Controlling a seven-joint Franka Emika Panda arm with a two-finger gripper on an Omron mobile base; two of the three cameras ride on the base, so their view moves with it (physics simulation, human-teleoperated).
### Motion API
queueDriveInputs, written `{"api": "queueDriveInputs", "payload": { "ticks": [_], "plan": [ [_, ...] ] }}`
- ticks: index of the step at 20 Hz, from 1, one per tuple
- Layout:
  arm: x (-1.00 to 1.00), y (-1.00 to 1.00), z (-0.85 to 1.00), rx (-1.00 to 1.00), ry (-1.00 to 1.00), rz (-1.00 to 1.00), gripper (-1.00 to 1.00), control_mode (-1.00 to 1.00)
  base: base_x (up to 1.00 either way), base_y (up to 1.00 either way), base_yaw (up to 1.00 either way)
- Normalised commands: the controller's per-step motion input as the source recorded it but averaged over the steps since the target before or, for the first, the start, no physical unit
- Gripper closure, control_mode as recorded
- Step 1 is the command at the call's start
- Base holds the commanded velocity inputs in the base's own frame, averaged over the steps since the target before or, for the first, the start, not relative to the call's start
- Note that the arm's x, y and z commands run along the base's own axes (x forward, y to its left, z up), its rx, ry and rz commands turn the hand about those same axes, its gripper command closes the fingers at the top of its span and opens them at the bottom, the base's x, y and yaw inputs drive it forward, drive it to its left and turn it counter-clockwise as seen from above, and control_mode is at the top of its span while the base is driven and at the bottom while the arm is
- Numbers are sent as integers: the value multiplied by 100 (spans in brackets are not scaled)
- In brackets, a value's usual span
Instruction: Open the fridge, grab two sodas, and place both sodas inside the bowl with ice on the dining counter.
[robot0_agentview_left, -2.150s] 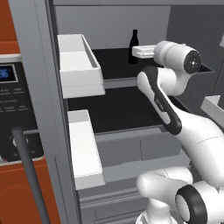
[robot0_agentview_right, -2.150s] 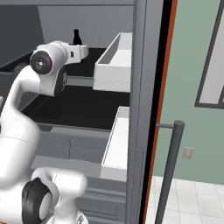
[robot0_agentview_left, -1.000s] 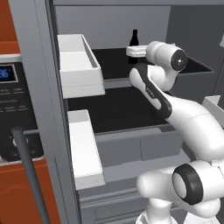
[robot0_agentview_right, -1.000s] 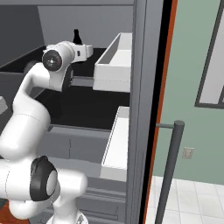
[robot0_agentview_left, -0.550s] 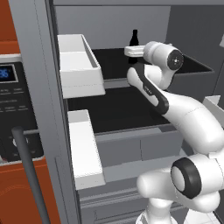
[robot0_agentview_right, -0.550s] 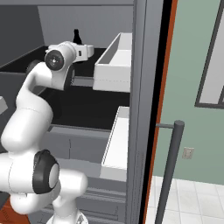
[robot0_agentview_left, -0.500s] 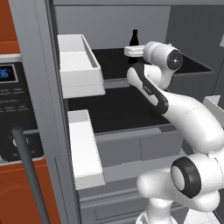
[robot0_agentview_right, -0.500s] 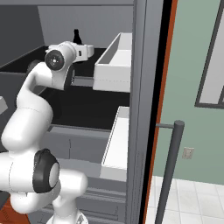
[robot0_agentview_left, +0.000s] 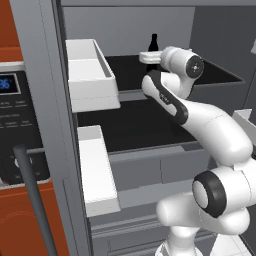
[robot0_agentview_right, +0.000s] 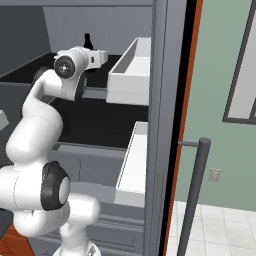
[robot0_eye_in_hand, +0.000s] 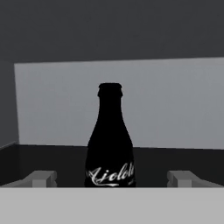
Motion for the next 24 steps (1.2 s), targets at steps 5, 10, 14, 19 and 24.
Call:
{"api": "queueDriveInputs", "payload": {
  "ticks": [5,10,14,19,24],
  "plan": [
    [18,4,0,0,0,0,-100,-100,0,0,0],
    [8,9,-2,0,0,0,-100,-100,0,0,0],
    [11,4,-1,0,0,0,-100,-100,0,0,0],
    [18,0,0,0,0,0,-100,-100,0,0,0],
    [20,0,0,0,0,0,-100,-100,0,0,0]
  ]
}}
